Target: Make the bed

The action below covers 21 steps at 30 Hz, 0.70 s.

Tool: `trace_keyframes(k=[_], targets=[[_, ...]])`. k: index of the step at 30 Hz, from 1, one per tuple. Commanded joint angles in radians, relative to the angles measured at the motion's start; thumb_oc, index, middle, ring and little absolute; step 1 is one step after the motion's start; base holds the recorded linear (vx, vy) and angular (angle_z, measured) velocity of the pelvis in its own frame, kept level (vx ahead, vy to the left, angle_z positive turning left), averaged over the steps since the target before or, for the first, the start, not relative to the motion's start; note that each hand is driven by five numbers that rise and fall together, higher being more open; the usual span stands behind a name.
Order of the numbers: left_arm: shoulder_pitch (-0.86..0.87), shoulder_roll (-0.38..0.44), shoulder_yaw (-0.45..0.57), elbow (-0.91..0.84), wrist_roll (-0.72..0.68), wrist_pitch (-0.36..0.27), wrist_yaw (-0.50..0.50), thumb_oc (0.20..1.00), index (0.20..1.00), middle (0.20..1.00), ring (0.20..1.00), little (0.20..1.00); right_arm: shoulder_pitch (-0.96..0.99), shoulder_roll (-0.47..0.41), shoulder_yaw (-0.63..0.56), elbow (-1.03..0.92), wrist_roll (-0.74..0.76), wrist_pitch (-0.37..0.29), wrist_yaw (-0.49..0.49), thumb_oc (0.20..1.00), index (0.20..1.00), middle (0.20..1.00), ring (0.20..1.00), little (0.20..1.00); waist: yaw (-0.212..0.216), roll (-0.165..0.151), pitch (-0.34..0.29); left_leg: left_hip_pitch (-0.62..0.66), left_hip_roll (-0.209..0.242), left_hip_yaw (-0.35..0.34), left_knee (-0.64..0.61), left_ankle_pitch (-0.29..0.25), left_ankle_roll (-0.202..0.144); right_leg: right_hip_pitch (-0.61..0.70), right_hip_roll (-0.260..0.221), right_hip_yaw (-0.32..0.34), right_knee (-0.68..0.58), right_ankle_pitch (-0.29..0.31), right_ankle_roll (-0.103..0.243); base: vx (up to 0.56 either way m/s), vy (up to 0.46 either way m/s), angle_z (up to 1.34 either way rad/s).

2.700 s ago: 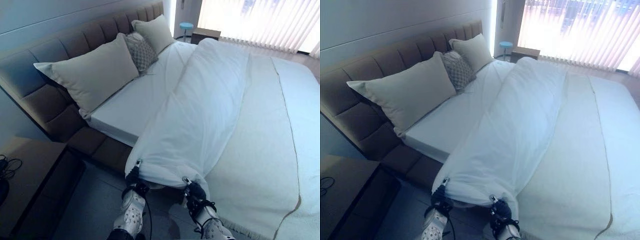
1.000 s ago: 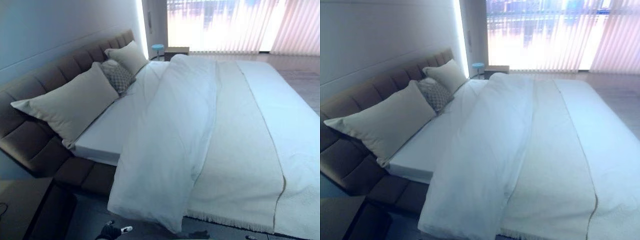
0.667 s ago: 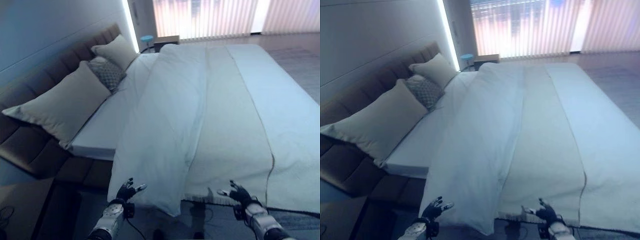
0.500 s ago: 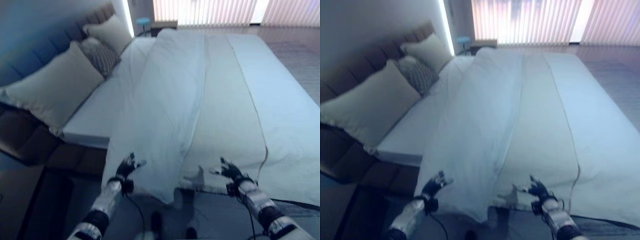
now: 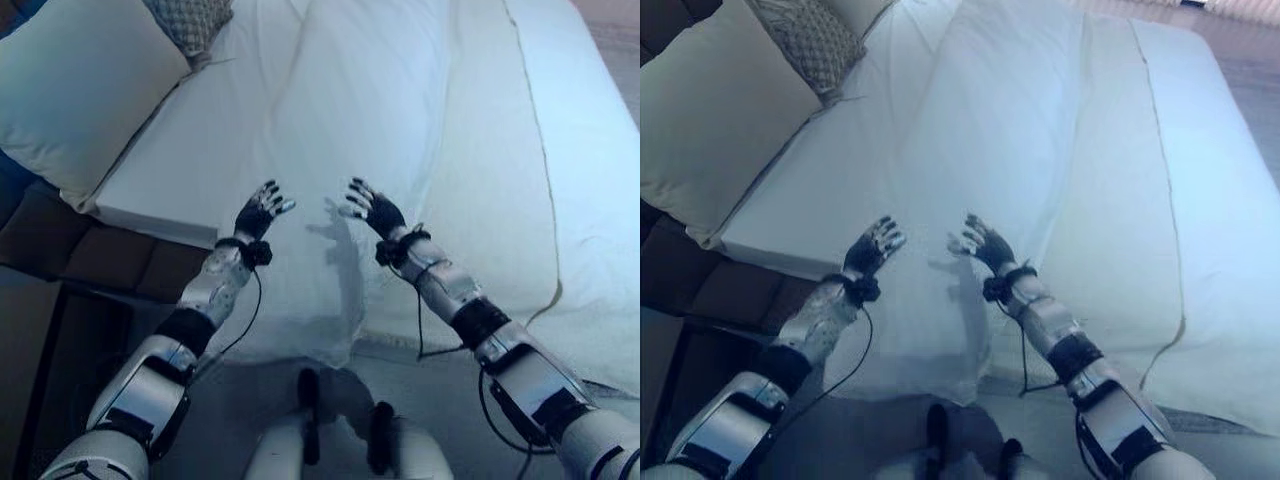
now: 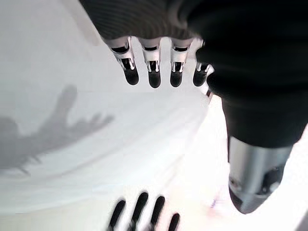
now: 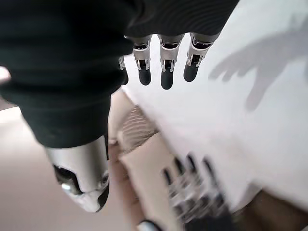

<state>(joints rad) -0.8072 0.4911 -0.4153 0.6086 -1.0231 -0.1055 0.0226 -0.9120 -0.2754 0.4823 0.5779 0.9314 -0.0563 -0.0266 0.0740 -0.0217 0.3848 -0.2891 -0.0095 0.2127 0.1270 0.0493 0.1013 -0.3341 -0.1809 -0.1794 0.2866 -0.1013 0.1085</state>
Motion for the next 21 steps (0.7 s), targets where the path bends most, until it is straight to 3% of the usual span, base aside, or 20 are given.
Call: trace_keyframes(k=[1, 3, 4, 8, 11, 12, 21], targets=[[-0.156, -0.054, -0.011, 0.021, -0.134, -0.044, -0.054, 1.000, 1.000, 1.000, 1.000, 1.000, -0.123, 0.035, -0.015, 0.040, 0.239, -0.091, 0.031, 1.000, 1.000, 1.000, 1.000, 1.000, -0.029, 0.017, 0.051, -0.067, -0.037, -0.085, 0.035, -0.034, -0.111, -0.038, 0.098, 0.078, -0.160, 0.144, 0.015, 0.05, -0.063, -0.15], [-0.188, -0.064, -0.025, 0.023, -0.149, -0.043, -0.052, 1.000, 1.000, 1.000, 1.000, 1.000, -0.135, 0.034, -0.023, 0.037, 0.265, -0.101, 0.021, 1.000, 1.000, 1.000, 1.000, 1.000, -0.037, 0.015, 0.055, -0.086, -0.045, -0.102, 0.031, -0.019, -0.117, -0.035, 0.100, 0.094, -0.176, 0.155, 0.014, 0.01, -0.102, 0.40], [-0.227, -0.072, -0.030, 0.032, -0.148, -0.051, -0.052, 1.000, 1.000, 1.000, 1.000, 1.000, -0.170, 0.032, -0.030, 0.050, 0.286, -0.111, 0.017, 1.000, 1.000, 1.000, 1.000, 1.000, -0.032, 0.019, 0.063, -0.113, -0.050, -0.110, 0.030, -0.008, -0.124, -0.034, 0.084, 0.070, -0.193, 0.172, 0.019, -0.05, -0.135, 0.84], [-0.326, -0.086, -0.026, 0.079, -0.187, -0.038, -0.059, 1.000, 1.000, 1.000, 1.000, 1.000, -0.260, 0.012, -0.014, 0.109, 0.327, -0.123, 0.018, 1.000, 1.000, 1.000, 1.000, 1.000, -0.040, 0.017, 0.055, -0.197, -0.043, -0.139, -0.052, 0.065, -0.156, -0.089, 0.113, 0.033, -0.261, 0.224, 0.013, -0.06, -0.112, 0.30], [-0.377, -0.092, -0.014, 0.132, -0.212, -0.034, -0.059, 1.000, 1.000, 1.000, 1.000, 1.000, -0.331, 0.014, -0.023, 0.184, 0.333, -0.126, 0.000, 1.000, 1.000, 1.000, 1.000, 1.000, -0.043, 0.005, 0.074, -0.263, -0.033, -0.152, -0.052, 0.078, -0.169, -0.141, 0.122, 0.015, -0.279, 0.242, 0.011, -0.01, -0.108, 0.02], [-0.388, -0.094, -0.012, 0.141, -0.219, -0.031, -0.056, 1.000, 1.000, 1.000, 1.000, 1.000, -0.348, 0.010, -0.019, 0.198, 0.334, -0.125, -0.004, 1.000, 1.000, 1.000, 1.000, 1.000, -0.044, 0.000, 0.078, -0.281, -0.029, -0.167, -0.050, 0.055, -0.176, -0.157, 0.127, 0.019, -0.283, 0.234, 0.018, 0.03, -0.092, 0.01], [-0.546, -0.031, -0.023, 0.325, -0.191, -0.037, 0.006, 1.000, 1.000, 1.000, 1.000, 1.000, -0.504, -0.048, 0.045, 0.443, 0.342, -0.071, -0.073, 1.000, 1.000, 1.000, 1.000, 1.000, -0.047, -0.028, 0.135, -0.592, -0.016, -0.212, 0.094, 0.014, -0.187, -0.415, 0.132, -0.005, -0.264, 0.270, 0.017, 0.00, -0.036, 0.05]])
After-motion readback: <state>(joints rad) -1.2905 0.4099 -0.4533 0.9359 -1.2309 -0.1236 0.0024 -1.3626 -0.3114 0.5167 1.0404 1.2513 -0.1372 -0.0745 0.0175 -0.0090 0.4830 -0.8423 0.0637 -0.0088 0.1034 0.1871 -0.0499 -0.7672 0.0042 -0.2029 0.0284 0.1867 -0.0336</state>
